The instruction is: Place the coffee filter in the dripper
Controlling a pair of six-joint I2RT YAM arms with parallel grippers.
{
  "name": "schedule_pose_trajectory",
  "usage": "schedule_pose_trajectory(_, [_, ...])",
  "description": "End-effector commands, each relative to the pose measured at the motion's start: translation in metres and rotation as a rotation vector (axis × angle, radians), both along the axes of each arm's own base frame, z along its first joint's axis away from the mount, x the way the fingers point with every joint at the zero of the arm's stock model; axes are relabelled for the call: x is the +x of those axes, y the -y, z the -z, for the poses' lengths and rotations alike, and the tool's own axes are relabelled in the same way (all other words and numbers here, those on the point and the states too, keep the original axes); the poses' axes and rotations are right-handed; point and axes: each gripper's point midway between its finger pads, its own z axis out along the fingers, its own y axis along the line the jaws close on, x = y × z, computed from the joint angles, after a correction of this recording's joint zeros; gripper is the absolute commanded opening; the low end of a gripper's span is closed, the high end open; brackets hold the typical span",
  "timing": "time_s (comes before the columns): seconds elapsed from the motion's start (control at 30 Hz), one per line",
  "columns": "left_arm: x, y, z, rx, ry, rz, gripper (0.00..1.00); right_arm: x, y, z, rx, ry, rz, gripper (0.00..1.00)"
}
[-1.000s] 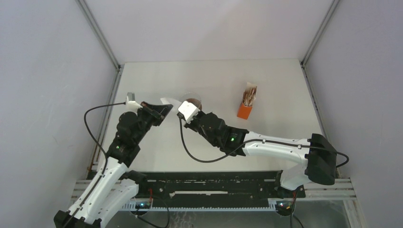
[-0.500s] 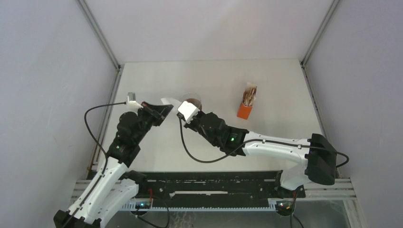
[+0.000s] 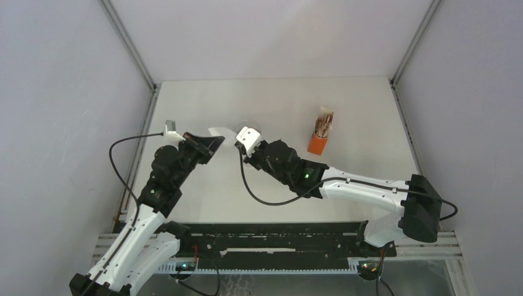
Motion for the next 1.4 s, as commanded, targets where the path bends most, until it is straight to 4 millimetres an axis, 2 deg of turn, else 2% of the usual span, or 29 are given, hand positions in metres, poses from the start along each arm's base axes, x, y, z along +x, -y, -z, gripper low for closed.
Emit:
schedule_pose_trajectory(0.0, [-0.001, 0.000, -0.020, 0.004, 0.062, 0.001, 0.00, -0.002, 0.000, -0.037, 0.123, -0.010, -0.017, 0.19])
schedule_pose_trajectory(0.3, [0.000, 0.000, -0.021, 0.005, 0.062, 0.003, 0.00, -0.002, -0.004, -0.040, 0.153, -0.028, -0.040, 0.24])
schedule_pose_trajectory(0.83, [0.000, 0.002, -0.022, 0.007, 0.061, 0.011, 0.00, 0.004, 0.008, -0.046, 0.173, -0.039, -0.013, 0.25])
schedule_pose_trajectory(1.37, [0.000, 0.004, -0.022, 0.006, 0.061, 0.019, 0.00, -0.003, -0.001, -0.050, 0.185, -0.032, -0.082, 0.30])
